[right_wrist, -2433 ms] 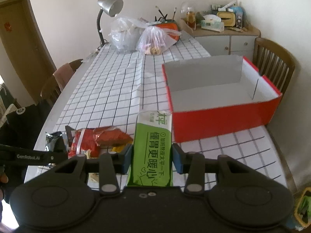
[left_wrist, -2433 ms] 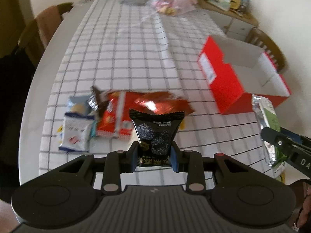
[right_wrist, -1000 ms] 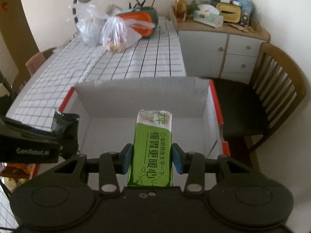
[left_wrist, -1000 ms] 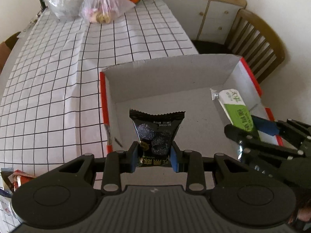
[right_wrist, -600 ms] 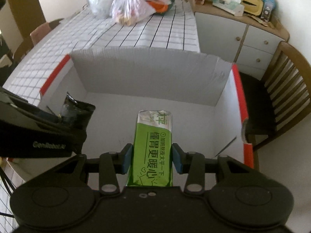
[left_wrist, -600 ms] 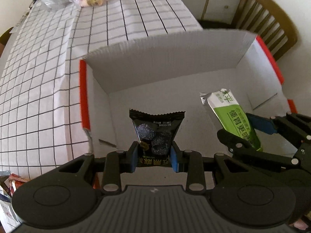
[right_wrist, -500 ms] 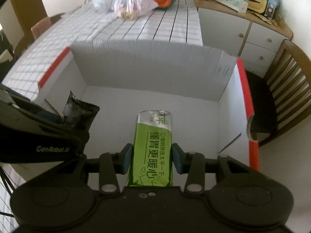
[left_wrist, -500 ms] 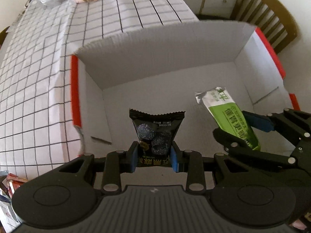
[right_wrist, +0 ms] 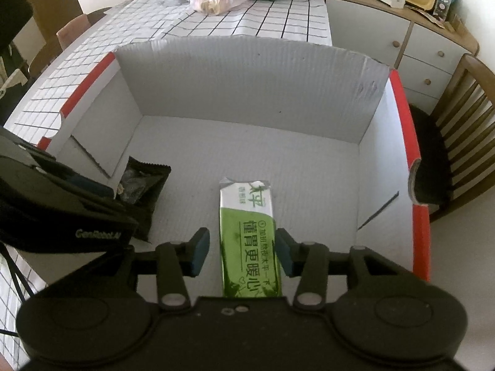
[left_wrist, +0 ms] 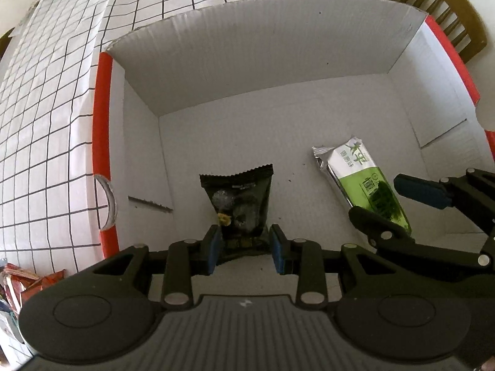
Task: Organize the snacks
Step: 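Lower both packets into the red box and open both tools, then move both tools back over the remaining snack pile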
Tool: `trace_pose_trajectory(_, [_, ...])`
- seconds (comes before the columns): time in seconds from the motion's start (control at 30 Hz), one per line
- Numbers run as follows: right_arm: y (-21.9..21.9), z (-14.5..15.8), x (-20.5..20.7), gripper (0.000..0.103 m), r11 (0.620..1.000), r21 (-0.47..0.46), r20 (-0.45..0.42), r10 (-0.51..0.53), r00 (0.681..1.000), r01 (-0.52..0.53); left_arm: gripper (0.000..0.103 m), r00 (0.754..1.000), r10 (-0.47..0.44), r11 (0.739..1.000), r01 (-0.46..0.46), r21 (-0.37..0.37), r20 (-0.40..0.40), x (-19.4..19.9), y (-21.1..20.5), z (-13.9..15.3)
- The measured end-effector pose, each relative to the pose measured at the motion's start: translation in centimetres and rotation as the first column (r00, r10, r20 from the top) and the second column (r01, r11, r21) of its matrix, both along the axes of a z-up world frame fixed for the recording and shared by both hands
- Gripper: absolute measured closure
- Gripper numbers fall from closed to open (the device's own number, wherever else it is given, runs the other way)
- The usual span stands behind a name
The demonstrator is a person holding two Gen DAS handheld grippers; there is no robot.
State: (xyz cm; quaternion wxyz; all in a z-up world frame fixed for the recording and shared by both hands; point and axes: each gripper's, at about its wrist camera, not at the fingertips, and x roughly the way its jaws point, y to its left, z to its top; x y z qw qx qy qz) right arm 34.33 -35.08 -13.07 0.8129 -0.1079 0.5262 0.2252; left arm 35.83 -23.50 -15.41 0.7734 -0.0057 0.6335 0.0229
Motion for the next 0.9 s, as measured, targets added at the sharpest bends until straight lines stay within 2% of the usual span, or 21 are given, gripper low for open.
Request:
trace_pose_trajectory(0.2, [-1.0, 2.1, -0.3, 0.047, 0.999, 0.046, 0.038, -0.013, 0.999, 0.011, 0.064, 0.999, 0.007, 0.999, -0.005, -0.035, 0.048, -1.1, 0.5, 1.7])
trace_pose_trajectory(0.33, [-1.8, 3.7, -0.9, 0.041, 0.995, 0.093, 0.064, -0.027, 0.998, 0.021, 0.053, 0.994, 0.019, 0.998, -0.013, -0.058, 0.111, -2.4, 1.1, 3.7])
trace_pose_trajectory(0.5, [-2.0, 5.8, -2.2, 0.036, 0.988, 0.152, 0.095, -0.022, 0.995, 0.008, 0.052, 0.983, 0.040, 0.997, -0.026, -0.078, 0.181, -4.4, 1.8, 6.0])
trace_pose_trajectory(0.57, [-1.9, 6.7, -2.8, 0.030, 0.986, 0.167, 0.112, -0.017, 0.994, -0.002, 0.052, 0.975, 0.048, 0.996, -0.031, -0.082, 0.219, -5.3, 2.0, 7.1])
trace_pose_trajectory(0.67, [-1.7, 7.9, -3.8, 0.025, 0.981, 0.193, 0.134, -0.009, 0.991, -0.017, 0.047, 0.961, 0.064, 0.996, -0.044, -0.081, 0.270, -6.9, 2.4, 8.5])
trace_pose_trajectory(0.77, [-1.3, 9.2, -4.9, 0.021, 0.977, 0.210, 0.168, 0.004, 0.986, -0.040, 0.047, 0.947, 0.076, 0.996, -0.054, -0.077, 0.312, -8.4, 3.1, 9.9])
trace_pose_trajectory(0.83, [-1.0, 10.0, -5.7, 0.019, 0.972, 0.226, 0.184, 0.015, 0.983, -0.058, 0.047, 0.934, 0.086, 0.995, -0.066, -0.071, 0.346, -9.6, 3.6, 10.8])
trace_pose_trajectory(0.9, [-0.6, 10.6, -6.4, 0.017, 0.968, 0.240, 0.200, 0.031, 0.979, -0.079, 0.047, 0.909, 0.102, 0.994, -0.084, -0.063, 0.403, -11.1, 4.1, 11.8])
